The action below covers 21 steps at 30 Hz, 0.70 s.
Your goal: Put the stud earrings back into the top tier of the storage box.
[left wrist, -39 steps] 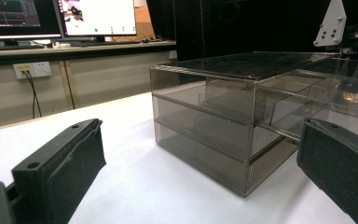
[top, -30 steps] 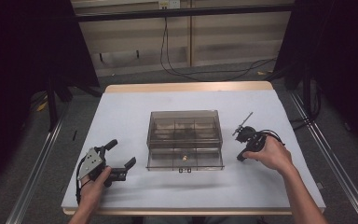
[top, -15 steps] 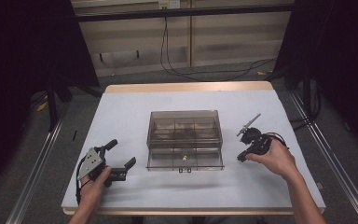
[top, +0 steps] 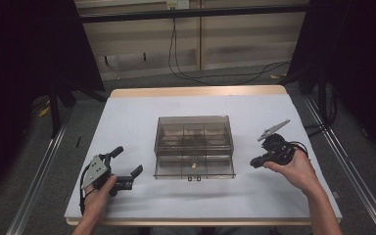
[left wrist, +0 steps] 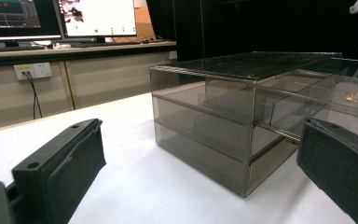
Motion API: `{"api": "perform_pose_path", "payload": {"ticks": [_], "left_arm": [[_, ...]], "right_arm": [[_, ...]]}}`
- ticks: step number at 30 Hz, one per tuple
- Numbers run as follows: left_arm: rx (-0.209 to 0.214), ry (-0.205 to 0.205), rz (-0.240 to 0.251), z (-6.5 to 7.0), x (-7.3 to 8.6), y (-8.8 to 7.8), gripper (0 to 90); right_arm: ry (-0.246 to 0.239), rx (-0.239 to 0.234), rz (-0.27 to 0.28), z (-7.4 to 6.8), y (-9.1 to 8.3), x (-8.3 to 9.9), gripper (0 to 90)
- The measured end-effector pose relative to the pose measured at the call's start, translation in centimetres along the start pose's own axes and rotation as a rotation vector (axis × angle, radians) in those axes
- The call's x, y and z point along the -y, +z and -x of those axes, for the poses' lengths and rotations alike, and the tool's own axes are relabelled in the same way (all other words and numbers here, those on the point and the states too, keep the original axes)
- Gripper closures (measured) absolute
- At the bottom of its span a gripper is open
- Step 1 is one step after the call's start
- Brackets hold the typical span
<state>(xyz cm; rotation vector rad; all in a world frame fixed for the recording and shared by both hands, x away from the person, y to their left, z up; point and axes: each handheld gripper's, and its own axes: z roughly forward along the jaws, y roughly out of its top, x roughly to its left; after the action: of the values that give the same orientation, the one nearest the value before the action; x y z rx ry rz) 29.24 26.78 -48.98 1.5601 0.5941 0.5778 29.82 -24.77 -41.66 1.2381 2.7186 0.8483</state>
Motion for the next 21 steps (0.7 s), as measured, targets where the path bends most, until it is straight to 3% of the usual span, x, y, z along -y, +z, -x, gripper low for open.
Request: {"api": "perform_pose_path", "payload": {"ticks": [10, 21], "left_arm": [[0.001, 0.000, 0.000, 0.0, 0.0, 0.0, 0.7], [0.002, -0.005, 0.003, 0.0, 0.0, 0.0, 0.7]], "right_arm": [[-0.001, -0.023, 0.077, -0.2, -1.1, -0.2, 86.5], [-0.063, -0.038, 0.172, -1.9, -3.7, -1.3, 86.5]]}}
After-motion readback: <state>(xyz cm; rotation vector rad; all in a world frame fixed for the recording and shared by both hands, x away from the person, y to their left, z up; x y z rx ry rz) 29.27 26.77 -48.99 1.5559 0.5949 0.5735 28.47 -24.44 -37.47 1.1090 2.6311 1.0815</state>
